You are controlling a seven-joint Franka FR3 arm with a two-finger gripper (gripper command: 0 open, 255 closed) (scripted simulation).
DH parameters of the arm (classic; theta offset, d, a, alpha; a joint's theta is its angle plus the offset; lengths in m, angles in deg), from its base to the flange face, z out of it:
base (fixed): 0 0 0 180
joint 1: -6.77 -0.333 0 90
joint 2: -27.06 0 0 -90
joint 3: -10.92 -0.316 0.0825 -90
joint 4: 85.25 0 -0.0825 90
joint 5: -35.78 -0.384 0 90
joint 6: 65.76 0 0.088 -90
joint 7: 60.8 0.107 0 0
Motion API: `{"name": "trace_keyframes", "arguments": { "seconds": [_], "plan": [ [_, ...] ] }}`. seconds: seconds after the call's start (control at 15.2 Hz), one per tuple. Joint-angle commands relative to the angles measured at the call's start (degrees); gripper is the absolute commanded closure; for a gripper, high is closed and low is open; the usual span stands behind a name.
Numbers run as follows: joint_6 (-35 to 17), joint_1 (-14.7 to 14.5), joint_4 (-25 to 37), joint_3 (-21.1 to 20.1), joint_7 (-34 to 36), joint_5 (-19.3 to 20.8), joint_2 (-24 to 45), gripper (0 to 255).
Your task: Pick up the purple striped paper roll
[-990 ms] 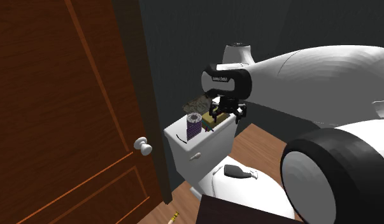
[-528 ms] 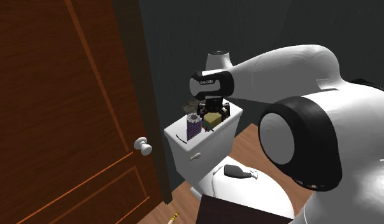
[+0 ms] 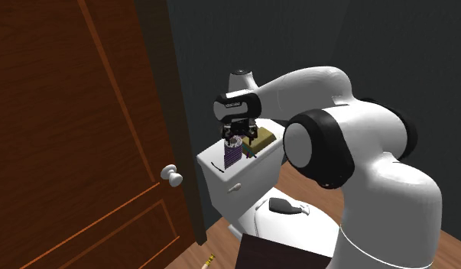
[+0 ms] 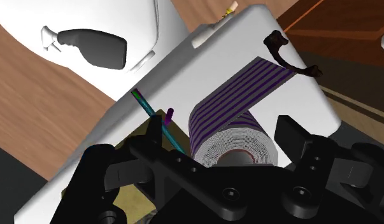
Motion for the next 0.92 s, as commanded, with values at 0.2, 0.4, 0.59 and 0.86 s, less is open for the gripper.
{"name": "trace_keyframes", "arguments": {
  "seconds": [0.2, 0.4, 0.59, 0.86],
  "plan": [
    [0.15, -2.83, 7.72, 0.52, 1.20, 2.27, 7.93, 0],
    [-1.53, -2.99, 7.19, 0.80, 1.46, 2.70, 9.12, 0],
    [-3.47, -3.20, 6.72, 1.15, 1.79, 3.22, 10.63, 0],
    [-3.40, -3.33, 6.91, 1.15, 1.91, 3.24, 10.76, 255]
  ]
}}
